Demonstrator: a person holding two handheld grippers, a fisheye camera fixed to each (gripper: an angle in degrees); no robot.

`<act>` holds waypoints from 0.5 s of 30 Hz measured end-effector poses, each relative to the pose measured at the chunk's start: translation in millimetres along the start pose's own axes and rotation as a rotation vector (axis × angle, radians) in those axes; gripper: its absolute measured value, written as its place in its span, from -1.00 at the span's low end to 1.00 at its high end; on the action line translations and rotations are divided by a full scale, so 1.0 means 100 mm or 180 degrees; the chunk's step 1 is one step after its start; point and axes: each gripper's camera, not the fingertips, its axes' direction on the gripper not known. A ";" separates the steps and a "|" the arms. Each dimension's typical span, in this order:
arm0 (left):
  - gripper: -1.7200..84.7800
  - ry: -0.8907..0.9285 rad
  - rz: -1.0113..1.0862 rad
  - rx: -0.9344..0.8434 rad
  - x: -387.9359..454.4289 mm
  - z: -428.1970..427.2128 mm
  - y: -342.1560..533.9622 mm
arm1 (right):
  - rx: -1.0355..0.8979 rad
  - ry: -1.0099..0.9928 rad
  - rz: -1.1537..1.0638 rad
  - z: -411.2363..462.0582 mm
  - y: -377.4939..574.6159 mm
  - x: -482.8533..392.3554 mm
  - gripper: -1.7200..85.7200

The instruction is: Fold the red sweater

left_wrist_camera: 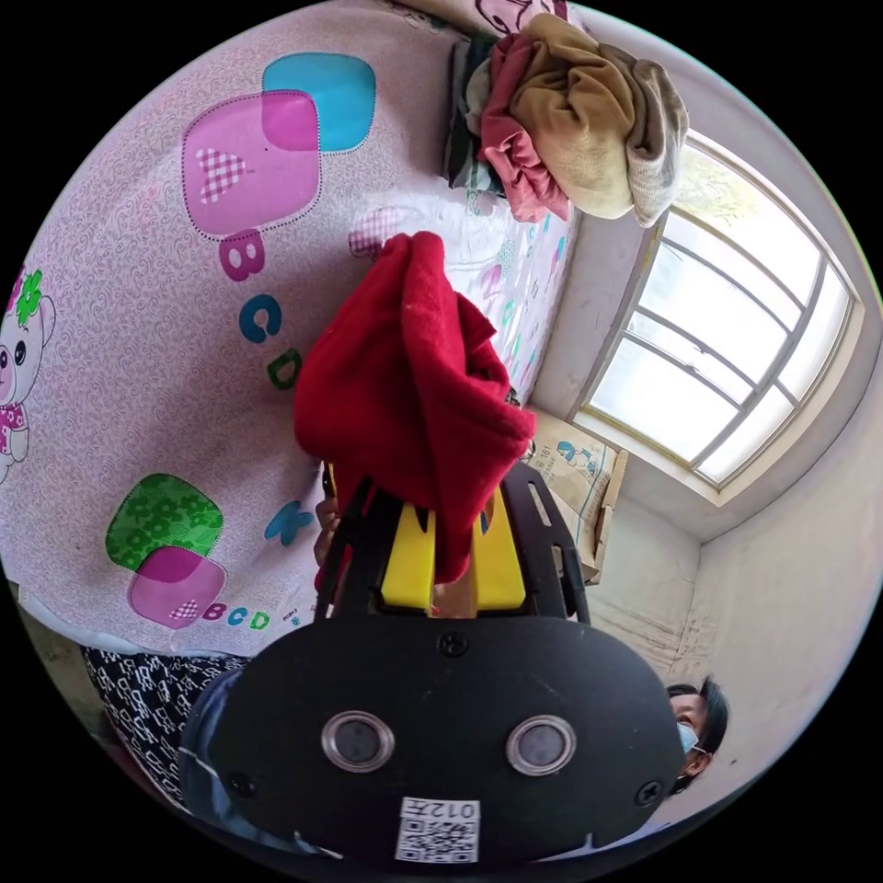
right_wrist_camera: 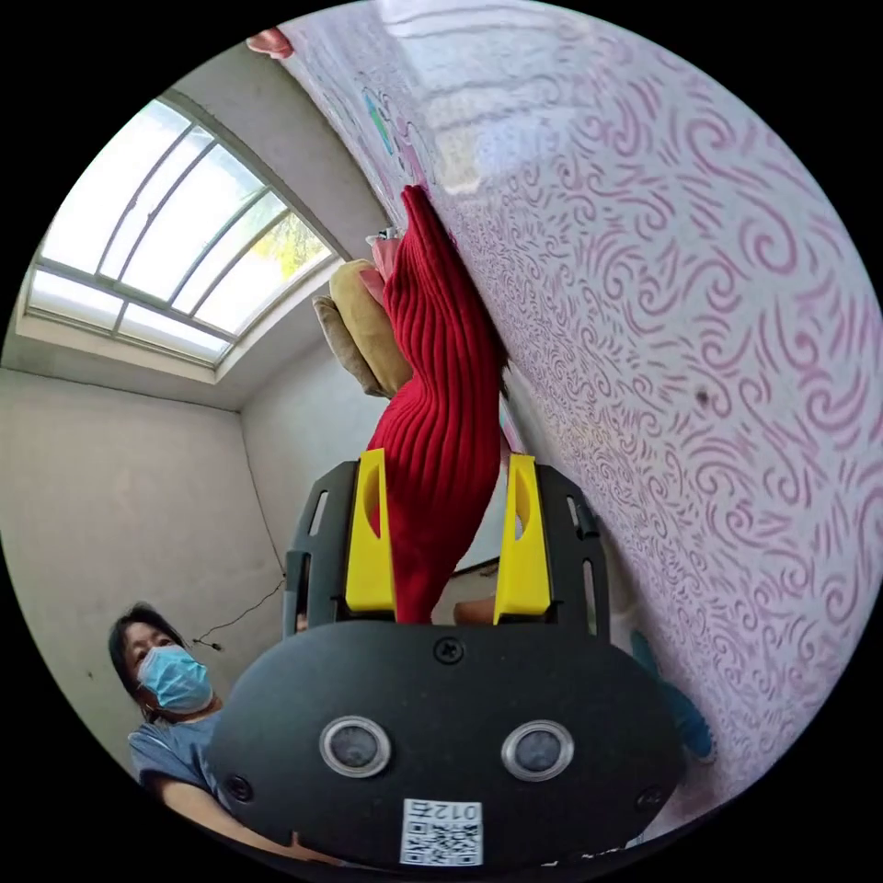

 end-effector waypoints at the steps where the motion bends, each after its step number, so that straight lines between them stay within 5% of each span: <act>1: -0.83 -0.0005 0.0002 -0.0008 0.03 0.01 0.01 | 0.0050 -0.0030 -0.0003 0.03 -0.04 -0.01 -0.57; 15: -0.78 -0.0523 0.0271 -0.0204 -0.05 -0.47 0.05 | -0.0499 0.1393 -0.0740 1.67 -0.89 -0.51 -0.80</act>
